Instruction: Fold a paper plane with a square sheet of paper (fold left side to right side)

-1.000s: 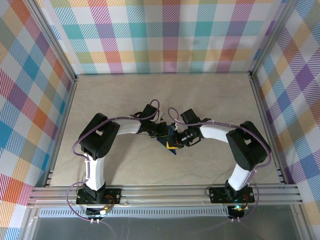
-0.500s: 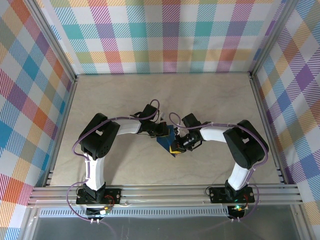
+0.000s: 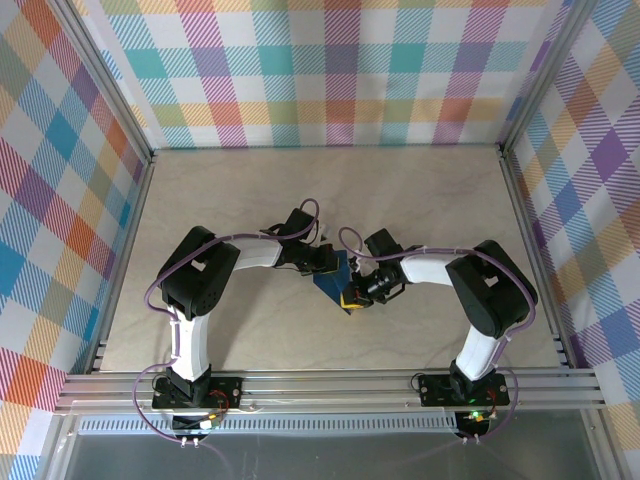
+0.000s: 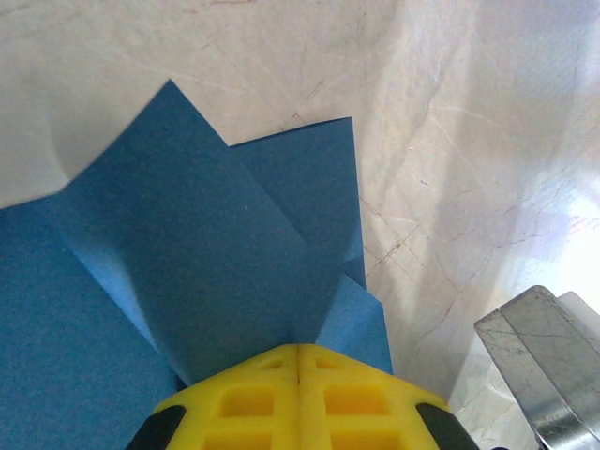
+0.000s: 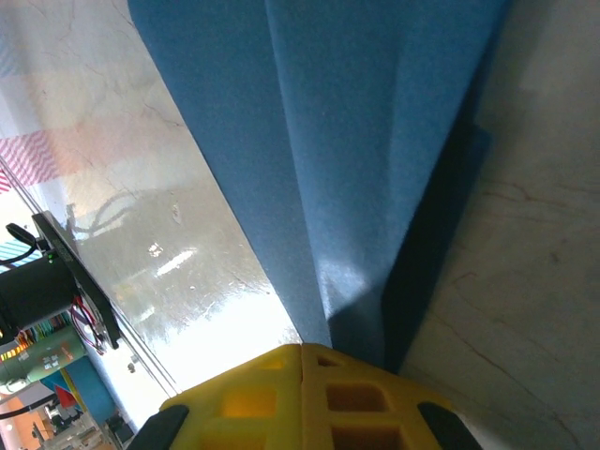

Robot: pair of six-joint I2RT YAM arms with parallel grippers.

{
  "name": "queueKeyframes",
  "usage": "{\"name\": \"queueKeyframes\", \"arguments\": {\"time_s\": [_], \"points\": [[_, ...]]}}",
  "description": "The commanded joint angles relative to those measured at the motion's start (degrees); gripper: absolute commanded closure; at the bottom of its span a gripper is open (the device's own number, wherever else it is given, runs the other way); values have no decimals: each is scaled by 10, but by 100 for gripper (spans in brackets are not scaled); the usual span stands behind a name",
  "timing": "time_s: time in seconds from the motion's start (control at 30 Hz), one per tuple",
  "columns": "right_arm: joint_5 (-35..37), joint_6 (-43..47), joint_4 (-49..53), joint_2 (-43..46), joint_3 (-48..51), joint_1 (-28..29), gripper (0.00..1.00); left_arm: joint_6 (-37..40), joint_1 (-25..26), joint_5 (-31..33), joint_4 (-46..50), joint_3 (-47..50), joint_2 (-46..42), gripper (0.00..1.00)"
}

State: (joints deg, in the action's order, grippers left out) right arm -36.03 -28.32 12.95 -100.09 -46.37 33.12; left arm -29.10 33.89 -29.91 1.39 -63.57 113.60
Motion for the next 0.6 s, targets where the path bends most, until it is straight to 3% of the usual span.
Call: {"name": "queueKeyframes", "arguments": {"time_s": [0.0,0.57], "points": [[6,-2,11,-6,14,5,100,2,-1,46,72,15,15,100],[14,-12,5,-3,43,12,100,2,-1,49,72,15,16,100]]}}
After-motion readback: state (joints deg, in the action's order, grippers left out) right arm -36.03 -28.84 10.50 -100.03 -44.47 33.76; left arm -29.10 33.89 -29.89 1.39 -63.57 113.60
